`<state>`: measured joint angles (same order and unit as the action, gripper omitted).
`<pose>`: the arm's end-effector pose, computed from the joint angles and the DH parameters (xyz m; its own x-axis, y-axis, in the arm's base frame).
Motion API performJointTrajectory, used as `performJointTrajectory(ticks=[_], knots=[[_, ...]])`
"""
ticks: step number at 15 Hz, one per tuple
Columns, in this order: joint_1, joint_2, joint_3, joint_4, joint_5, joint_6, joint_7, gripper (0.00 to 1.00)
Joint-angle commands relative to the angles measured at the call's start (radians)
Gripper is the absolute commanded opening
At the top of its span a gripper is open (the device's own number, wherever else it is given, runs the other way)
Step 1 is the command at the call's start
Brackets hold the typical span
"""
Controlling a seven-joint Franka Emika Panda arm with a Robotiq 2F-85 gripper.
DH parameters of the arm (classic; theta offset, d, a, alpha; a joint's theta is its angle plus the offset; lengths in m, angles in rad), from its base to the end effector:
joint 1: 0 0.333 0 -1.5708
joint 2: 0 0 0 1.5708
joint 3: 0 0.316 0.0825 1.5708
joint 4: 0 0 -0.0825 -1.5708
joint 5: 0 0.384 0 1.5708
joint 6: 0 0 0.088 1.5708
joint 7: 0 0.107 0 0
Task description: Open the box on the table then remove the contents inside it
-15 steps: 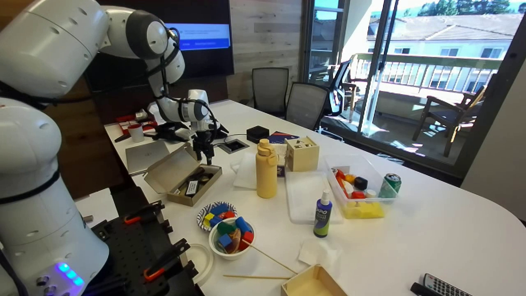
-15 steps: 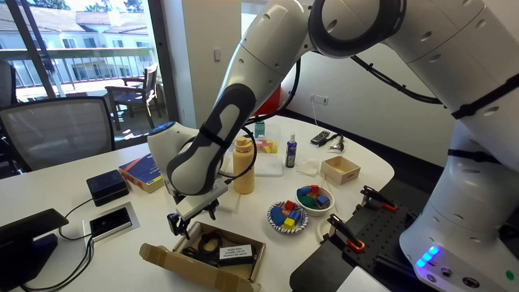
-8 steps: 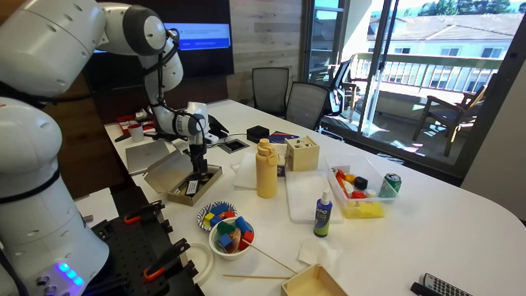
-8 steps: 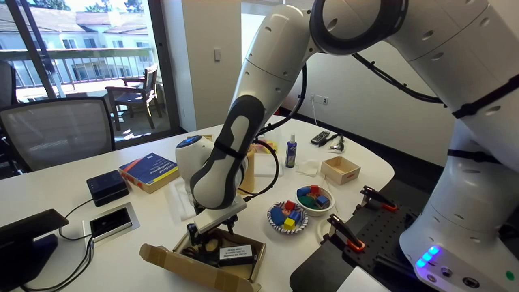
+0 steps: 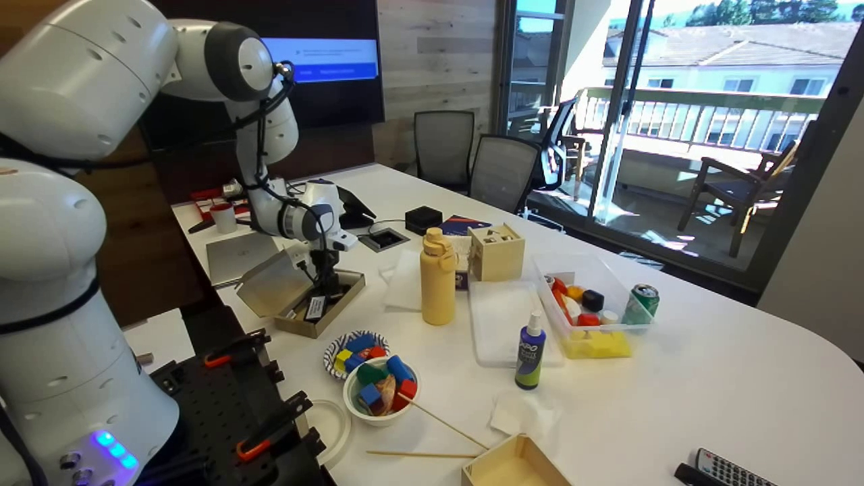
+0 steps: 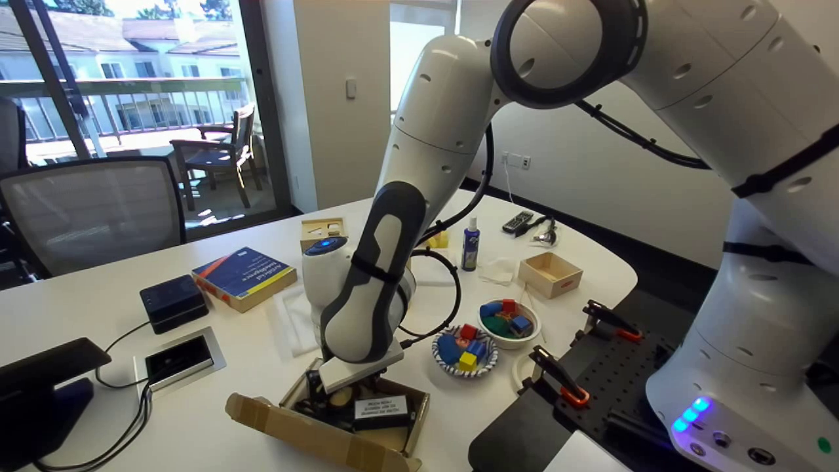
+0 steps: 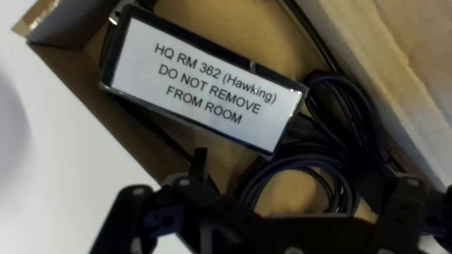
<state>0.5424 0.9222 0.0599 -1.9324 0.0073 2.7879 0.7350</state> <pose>0.4691 0.3249 0.0014 0.9835 -0.1608 -0.0824 -0.1607 -0.9870 0.0074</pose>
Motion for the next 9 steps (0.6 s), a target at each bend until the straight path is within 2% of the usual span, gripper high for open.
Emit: performJointTrajectory(ticks=[1, 5, 9], knots=[[0.064, 0.021, -0.057, 0.016, 0.029, 0.033, 0.037, 1.0], [0.127, 0.055, -0.1, 0.045, 0.031, 0.032, 0.062, 1.0], [0.145, 0.103, -0.095, 0.08, 0.034, 0.051, 0.049, 1.0]])
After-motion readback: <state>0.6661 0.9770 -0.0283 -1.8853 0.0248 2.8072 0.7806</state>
